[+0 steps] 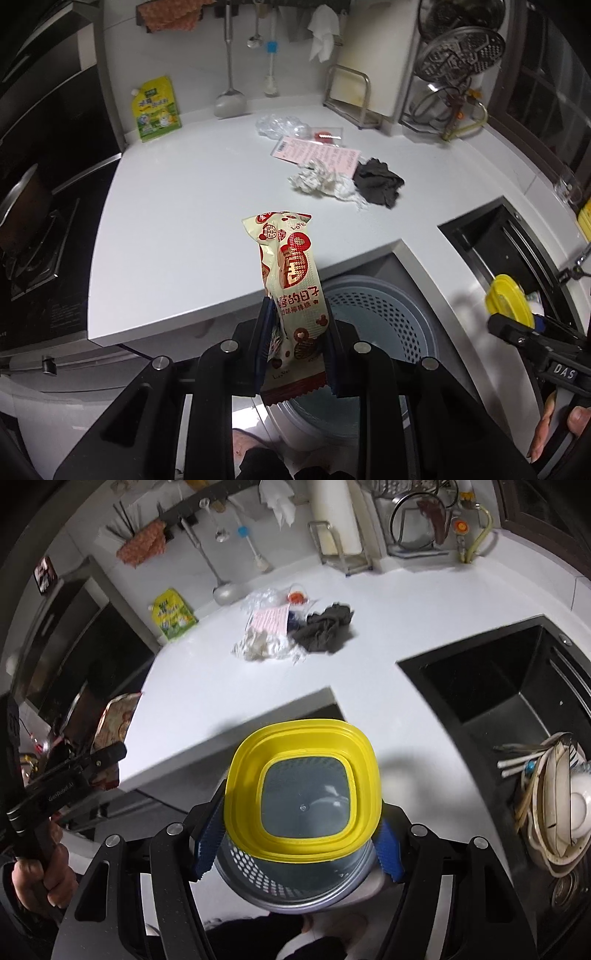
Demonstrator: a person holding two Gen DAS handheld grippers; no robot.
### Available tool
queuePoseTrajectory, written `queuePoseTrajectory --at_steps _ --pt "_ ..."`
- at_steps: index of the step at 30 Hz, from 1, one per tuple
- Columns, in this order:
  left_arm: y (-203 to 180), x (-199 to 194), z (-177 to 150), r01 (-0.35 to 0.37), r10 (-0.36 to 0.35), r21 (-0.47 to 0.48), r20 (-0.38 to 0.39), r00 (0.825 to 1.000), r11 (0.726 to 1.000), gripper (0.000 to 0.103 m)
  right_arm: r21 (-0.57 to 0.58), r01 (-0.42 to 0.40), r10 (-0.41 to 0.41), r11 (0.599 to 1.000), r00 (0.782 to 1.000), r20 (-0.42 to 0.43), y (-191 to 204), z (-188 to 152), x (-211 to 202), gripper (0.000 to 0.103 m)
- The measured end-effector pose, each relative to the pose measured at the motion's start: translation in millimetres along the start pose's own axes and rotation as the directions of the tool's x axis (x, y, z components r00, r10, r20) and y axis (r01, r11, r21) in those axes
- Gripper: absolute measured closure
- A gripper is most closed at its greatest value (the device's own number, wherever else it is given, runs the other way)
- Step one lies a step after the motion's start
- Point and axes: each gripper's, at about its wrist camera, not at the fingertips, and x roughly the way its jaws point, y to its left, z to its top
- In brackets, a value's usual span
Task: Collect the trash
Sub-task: 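Carry the yellow lid in the right gripper while the left carries the wrapper to the bin, then open both grippers over the bin to drop the lid and wrapper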
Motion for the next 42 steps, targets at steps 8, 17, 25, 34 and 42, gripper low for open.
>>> queuePoseTrajectory --at_steps 8,17,25,34,42 --pt "-23.8 40.4 -27.5 0.063 -0.058 0.038 -0.118 0.991 0.997 0.078 0.023 0.014 -0.013 1.0 0.997 -0.078 -1.0 -25.7 28.3 0.037" --pt "-34.5 68.7 -53.7 0.09 -0.081 0.04 -0.199 0.977 0.995 0.078 0.031 -0.004 0.008 1.0 0.988 -0.151 -3.7 -42.4 56.1 0.037" --pt "-36.9 82.6 -63.6 0.106 -0.091 0.051 -0.245 0.965 0.993 0.078 0.056 -0.04 0.051 0.998 0.977 -0.207 -2.4 -50.3 81.7 0.037" --pt "-32.8 88.1 -65.6 0.104 -0.091 0.035 -0.268 0.959 0.994 0.075 0.035 -0.027 0.034 0.999 0.973 -0.227 4.7 -48.1 92.8 0.036" --pt "-27.8 85.7 -64.6 0.092 -0.085 0.016 -0.262 0.961 0.996 0.058 0.04 -0.031 0.04 0.999 0.969 -0.242 3.6 -44.6 97.9 0.028"
